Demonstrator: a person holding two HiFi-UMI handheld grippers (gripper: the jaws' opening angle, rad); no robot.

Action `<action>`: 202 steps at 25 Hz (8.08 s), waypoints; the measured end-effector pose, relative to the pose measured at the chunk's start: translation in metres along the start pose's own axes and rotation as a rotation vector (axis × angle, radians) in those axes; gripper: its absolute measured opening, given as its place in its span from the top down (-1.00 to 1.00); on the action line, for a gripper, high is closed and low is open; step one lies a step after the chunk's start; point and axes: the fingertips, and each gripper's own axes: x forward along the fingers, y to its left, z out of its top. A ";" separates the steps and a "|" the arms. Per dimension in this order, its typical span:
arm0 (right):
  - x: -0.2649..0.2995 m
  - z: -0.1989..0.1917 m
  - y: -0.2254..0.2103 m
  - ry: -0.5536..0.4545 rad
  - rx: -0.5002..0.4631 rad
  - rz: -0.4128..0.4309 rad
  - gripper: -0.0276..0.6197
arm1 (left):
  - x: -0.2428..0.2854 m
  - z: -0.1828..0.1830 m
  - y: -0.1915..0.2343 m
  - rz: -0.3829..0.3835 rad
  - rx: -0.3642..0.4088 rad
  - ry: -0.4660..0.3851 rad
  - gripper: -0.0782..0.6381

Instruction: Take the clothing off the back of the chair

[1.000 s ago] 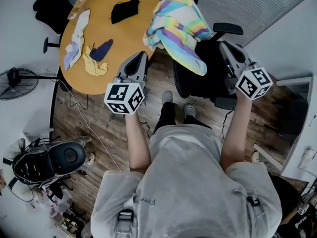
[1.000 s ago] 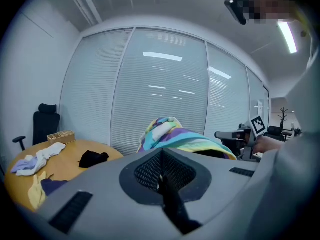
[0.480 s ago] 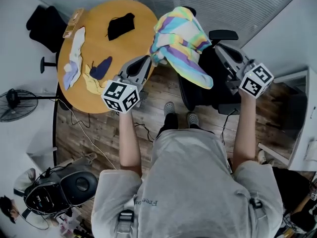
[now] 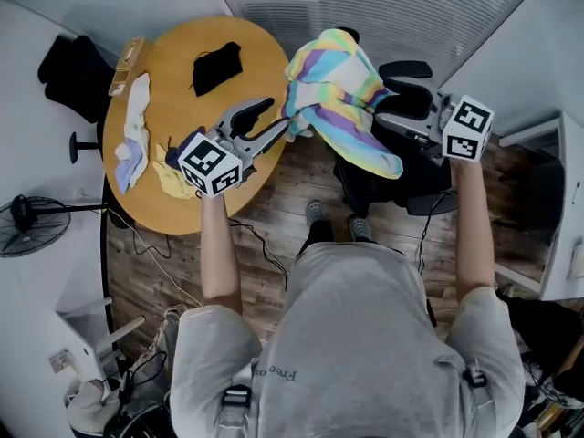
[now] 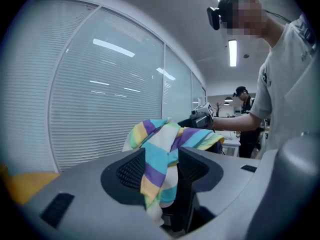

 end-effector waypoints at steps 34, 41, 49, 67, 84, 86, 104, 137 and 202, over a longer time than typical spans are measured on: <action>0.063 -0.037 -0.027 0.076 0.113 0.193 -0.29 | 0.093 -0.008 0.002 -0.549 0.021 0.066 -0.35; 0.059 -0.036 -0.020 0.040 0.123 0.186 0.03 | 0.091 -0.005 -0.002 -0.516 0.013 0.035 -0.25; 0.055 -0.033 -0.012 0.016 0.121 0.152 0.32 | 0.087 0.001 -0.003 -0.404 0.047 0.024 -0.12; 0.057 -0.028 -0.007 0.118 0.077 -0.074 0.58 | 0.069 0.008 -0.008 -0.057 -0.019 0.032 0.40; 0.061 0.020 0.022 0.092 -0.094 -0.101 0.61 | 0.029 0.050 -0.013 0.250 -0.113 -0.052 0.50; 0.062 0.031 0.030 0.087 -0.127 -0.093 0.61 | 0.020 0.057 -0.015 0.279 -0.126 -0.078 0.50; 0.038 0.052 0.131 0.033 -0.265 -0.131 0.61 | -0.050 0.073 -0.089 0.368 -0.097 -0.163 0.50; 0.097 -0.008 0.253 -0.012 -0.144 -0.355 0.60 | -0.160 0.007 -0.123 0.153 -0.151 -0.165 0.50; 0.090 -0.237 0.226 0.181 0.256 -0.633 0.59 | -0.123 -0.224 -0.143 0.235 -0.385 0.246 0.49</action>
